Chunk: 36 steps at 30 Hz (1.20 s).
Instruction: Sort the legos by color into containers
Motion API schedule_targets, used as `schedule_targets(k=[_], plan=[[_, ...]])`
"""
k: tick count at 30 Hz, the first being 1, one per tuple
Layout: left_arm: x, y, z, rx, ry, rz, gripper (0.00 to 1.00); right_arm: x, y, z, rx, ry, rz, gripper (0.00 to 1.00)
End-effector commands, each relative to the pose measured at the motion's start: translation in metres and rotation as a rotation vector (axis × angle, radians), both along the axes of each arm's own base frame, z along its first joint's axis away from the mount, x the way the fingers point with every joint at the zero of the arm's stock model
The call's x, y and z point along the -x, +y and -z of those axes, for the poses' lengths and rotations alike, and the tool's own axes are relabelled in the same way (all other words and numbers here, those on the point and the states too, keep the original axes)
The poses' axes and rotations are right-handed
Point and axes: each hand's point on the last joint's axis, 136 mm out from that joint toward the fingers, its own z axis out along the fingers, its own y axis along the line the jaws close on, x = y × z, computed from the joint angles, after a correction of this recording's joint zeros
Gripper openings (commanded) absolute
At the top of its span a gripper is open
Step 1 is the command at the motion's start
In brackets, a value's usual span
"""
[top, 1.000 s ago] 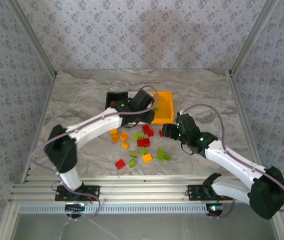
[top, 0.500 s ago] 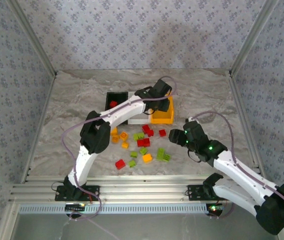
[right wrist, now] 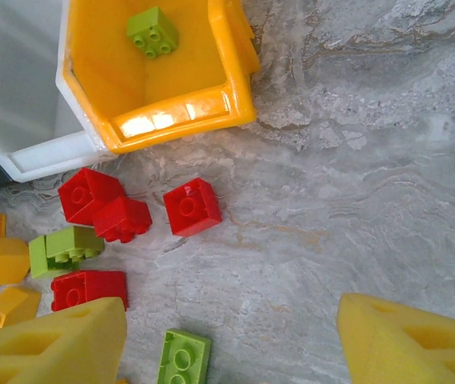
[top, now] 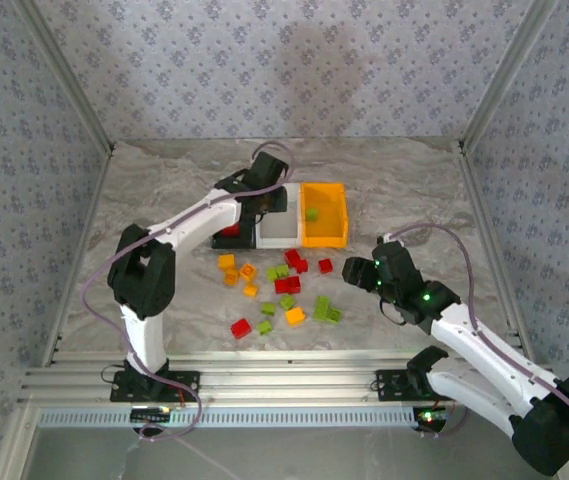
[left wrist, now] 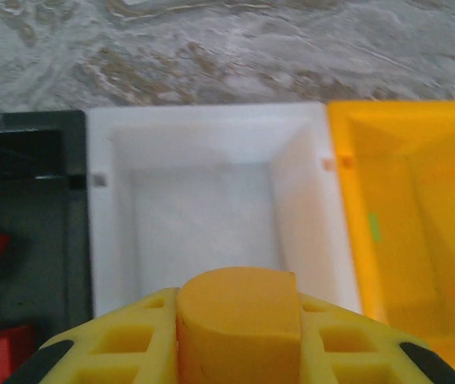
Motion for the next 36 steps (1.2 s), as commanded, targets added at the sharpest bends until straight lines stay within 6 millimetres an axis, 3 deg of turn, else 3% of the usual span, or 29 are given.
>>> schedule_targets(k=[1, 4, 6, 10, 16, 17, 20, 23, 27, 31, 36], plan=[[0.001, -0.024, 0.011, 0.045, 0.025, 0.037, 0.25, 0.002, -0.004, 0.004, 0.013, 0.026, 0.007, 0.73], [-0.004, -0.025, 0.018, 0.036, 0.038, 0.029, 0.35, 0.003, -0.004, 0.004, 0.012, 0.031, 0.006, 0.73], [-0.006, -0.025, 0.018, 0.041, 0.039, 0.021, 0.53, 0.004, -0.006, 0.006, 0.018, 0.037, 0.009, 0.75], [-0.003, -0.028, 0.000, 0.084, 0.011, 0.027, 0.72, 0.006, -0.004, 0.009, 0.013, 0.048, -0.002, 0.76], [0.033, -0.045, -0.074, 0.173, -0.122, 0.114, 0.89, 0.007, 0.002, 0.016, -0.001, 0.068, -0.026, 0.77], [0.044, -0.047, -0.089, 0.190, -0.150, 0.136, 0.99, 0.008, 0.005, 0.020, -0.001, 0.080, -0.038, 0.77], [0.080, -0.049, -0.110, 0.232, -0.192, 0.189, 0.99, 0.013, 0.011, 0.032, 0.018, 0.119, -0.062, 0.77], [0.115, -0.044, -0.112, 0.260, -0.215, 0.214, 0.99, 0.012, 0.020, 0.042, 0.032, 0.126, -0.095, 0.77], [0.156, -0.024, -0.086, 0.274, -0.202, 0.208, 1.00, -0.008, 0.039, 0.043, 0.072, 0.099, -0.160, 0.78], [0.182, 0.014, -0.053, 0.262, -0.157, 0.139, 0.99, -0.032, 0.058, 0.049, 0.137, 0.100, -0.227, 0.79], [0.205, 0.067, -0.033, 0.266, -0.155, 0.023, 0.99, -0.059, 0.068, 0.063, 0.225, 0.118, -0.247, 0.76]])
